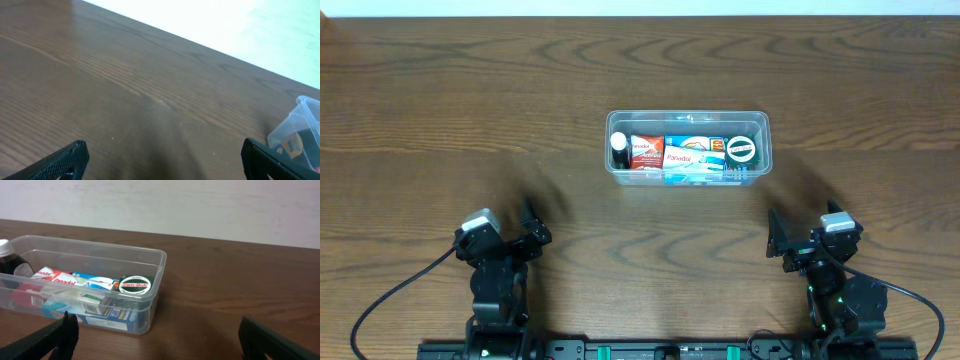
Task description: Pack container
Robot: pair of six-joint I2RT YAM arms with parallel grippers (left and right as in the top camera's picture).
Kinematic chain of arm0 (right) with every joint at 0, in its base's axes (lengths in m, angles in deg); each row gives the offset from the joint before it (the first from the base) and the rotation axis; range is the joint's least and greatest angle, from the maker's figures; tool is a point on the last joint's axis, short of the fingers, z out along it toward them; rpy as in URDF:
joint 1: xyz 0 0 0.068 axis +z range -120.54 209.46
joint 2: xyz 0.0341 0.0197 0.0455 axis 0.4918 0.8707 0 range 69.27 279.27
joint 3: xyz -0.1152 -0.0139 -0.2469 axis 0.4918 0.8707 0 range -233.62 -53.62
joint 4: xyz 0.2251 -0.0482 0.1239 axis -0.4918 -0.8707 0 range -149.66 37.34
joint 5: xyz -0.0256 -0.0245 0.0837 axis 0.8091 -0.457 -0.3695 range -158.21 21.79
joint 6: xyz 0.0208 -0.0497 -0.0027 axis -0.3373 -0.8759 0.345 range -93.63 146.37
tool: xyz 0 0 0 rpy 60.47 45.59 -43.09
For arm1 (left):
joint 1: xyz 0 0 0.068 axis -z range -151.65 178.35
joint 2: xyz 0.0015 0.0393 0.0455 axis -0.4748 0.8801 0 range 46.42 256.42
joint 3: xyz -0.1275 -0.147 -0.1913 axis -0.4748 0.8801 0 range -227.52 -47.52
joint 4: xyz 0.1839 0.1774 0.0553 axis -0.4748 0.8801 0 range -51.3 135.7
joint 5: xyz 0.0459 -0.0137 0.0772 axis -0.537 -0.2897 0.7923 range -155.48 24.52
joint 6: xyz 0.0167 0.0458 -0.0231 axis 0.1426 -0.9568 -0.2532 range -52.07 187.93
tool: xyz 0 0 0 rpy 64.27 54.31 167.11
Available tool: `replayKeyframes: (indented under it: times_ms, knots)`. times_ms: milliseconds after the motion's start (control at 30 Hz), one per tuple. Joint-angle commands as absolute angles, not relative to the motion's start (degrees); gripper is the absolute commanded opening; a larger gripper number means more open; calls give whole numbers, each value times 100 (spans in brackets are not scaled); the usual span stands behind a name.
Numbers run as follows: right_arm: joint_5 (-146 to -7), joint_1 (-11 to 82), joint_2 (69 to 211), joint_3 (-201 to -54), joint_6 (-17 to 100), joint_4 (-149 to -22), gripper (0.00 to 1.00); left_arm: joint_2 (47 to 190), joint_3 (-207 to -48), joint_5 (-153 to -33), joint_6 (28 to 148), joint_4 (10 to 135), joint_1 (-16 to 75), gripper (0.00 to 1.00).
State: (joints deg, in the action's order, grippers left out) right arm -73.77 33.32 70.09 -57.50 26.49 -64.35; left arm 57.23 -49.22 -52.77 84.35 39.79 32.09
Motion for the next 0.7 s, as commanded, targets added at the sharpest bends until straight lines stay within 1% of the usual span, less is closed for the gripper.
replayKeyframes:
  times_ms: [0,100,233,367,667]
  knots:
    - [-7360,3286,6963,-5719,2564,-6424,99,5480,-4773,-5323,8300,4007,3190,98]
    - [-7360,3286,6963,-5719,2564,-6421,99,5284,-4775,-5384,8204,4162,3190,98]
    - [-7358,3286,6963,-5719,2564,-6421,99,5006,-4775,-5990,7460,4226,3190,98]
    - [-7358,3286,6963,-5719,2564,-6424,99,4790,-4775,-6335,6995,4261,3190,98]
    - [-7358,3286,6963,-5719,2562,-6421,99,4650,-4775,-6337,6881,4267,3183,98]
